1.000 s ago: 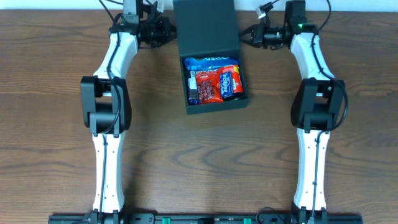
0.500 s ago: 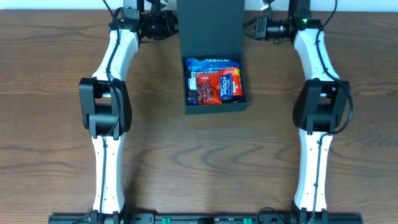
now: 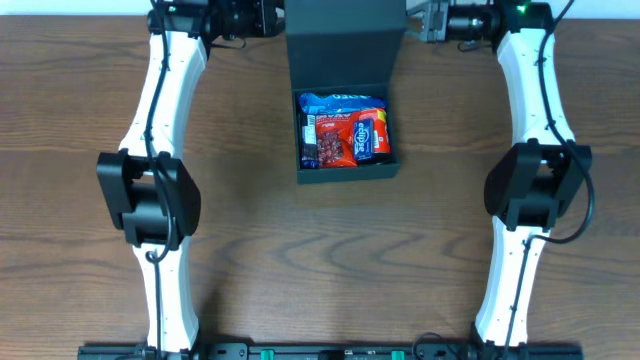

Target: Pack container

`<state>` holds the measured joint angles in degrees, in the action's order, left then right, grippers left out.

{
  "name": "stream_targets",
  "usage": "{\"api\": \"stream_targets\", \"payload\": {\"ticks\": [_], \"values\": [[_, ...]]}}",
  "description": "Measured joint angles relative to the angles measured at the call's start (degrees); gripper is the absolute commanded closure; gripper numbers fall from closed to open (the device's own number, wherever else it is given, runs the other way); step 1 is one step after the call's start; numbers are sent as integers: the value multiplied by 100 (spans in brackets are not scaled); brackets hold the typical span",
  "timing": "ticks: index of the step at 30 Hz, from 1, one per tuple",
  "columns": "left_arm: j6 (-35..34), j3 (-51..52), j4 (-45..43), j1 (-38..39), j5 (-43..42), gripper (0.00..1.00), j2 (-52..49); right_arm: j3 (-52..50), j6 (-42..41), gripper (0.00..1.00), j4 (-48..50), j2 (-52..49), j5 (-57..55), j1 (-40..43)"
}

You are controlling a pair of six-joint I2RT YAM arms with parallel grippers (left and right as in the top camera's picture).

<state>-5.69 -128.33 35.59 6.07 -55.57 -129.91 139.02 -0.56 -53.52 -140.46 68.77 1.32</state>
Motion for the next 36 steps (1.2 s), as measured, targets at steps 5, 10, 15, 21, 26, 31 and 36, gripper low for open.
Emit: {"api": "stream_targets", "payload": {"ticks": [5, 10, 15, 21, 26, 31, 36], "values": [[501, -4, 702, 7, 4, 94, 33, 0, 634, 98, -962, 61, -651, -7], [951, -4, 1316, 96, 114, 94, 33, 0, 1143, 98, -1499, 299, -1222, -46], [1290, -4, 1663, 369, 492, 94, 33, 0, 1401, 98, -1655, 474, -1602, -136], [1370, -4, 1674, 470, 758, 94, 35, 0, 1296, 98, -1794, 564, -2476, -136], [1617, -4, 2033, 470, 992, 94, 37, 0, 1172, 99, -2284, 1019, -3359, -136], [2251, -7, 2815, 667, 1283, 94, 39, 0, 1130, 99, -3075, 1628, -3950, -136], [3128, -7, 3613, 1154, 1596, 94, 39, 0, 1049, 98, -3595, 1961, -4301, -140]]}}
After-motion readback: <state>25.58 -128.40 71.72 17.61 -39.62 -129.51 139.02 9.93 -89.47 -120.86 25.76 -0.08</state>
